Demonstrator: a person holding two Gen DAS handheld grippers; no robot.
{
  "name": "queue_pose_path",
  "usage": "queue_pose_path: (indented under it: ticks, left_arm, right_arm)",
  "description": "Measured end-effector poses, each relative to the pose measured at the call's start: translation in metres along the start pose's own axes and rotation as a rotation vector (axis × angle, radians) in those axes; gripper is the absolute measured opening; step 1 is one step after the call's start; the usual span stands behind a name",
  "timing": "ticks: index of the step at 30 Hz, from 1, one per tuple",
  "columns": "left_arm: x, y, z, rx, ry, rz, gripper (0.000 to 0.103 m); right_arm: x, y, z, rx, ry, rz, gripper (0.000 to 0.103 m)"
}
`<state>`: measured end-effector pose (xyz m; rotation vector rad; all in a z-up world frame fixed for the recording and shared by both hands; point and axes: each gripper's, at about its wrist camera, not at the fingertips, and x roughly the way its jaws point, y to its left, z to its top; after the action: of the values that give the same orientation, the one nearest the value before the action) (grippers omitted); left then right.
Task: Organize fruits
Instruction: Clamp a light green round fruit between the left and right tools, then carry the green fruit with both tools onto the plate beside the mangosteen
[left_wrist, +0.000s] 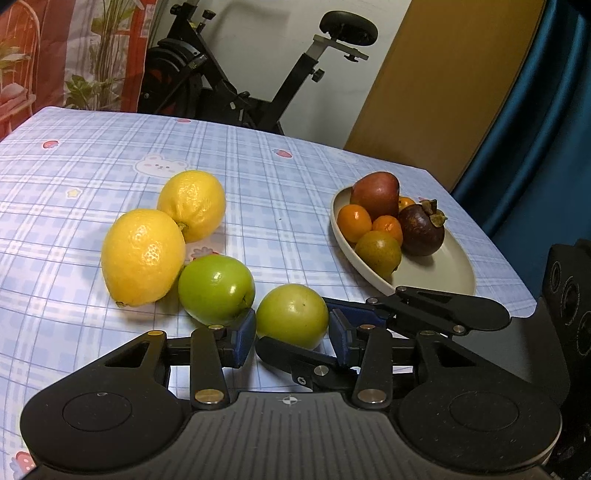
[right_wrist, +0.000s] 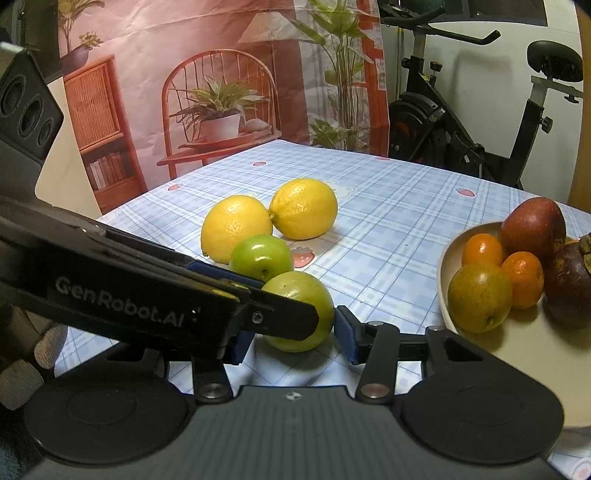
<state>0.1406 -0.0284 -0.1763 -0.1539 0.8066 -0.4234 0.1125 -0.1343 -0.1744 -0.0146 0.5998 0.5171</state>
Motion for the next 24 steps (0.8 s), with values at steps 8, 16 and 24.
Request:
queue_pose_path:
  ticks: [8,16,24]
  left_arm:
    - [0.0012,-0.0013,-0.0014,0.007,-0.005,0.001,0.047]
    - [0.0007,-0.0015,-0.0029,0.010,-0.009,0.001,0.047]
    - [0.0001,-0.0020,-0.0046,0.017,-0.014,-0.001,0.047]
  right_arm:
    - [0.0012,-0.0020,0.0009,0.005,0.006,-0.002,0.049]
    - [0.0016,-0.0017,0.0017,0.006,0.004,-0.001,0.049]
    - [0.0008,-0.0027,0.0002,0.018,-0.002,0.001,0.049]
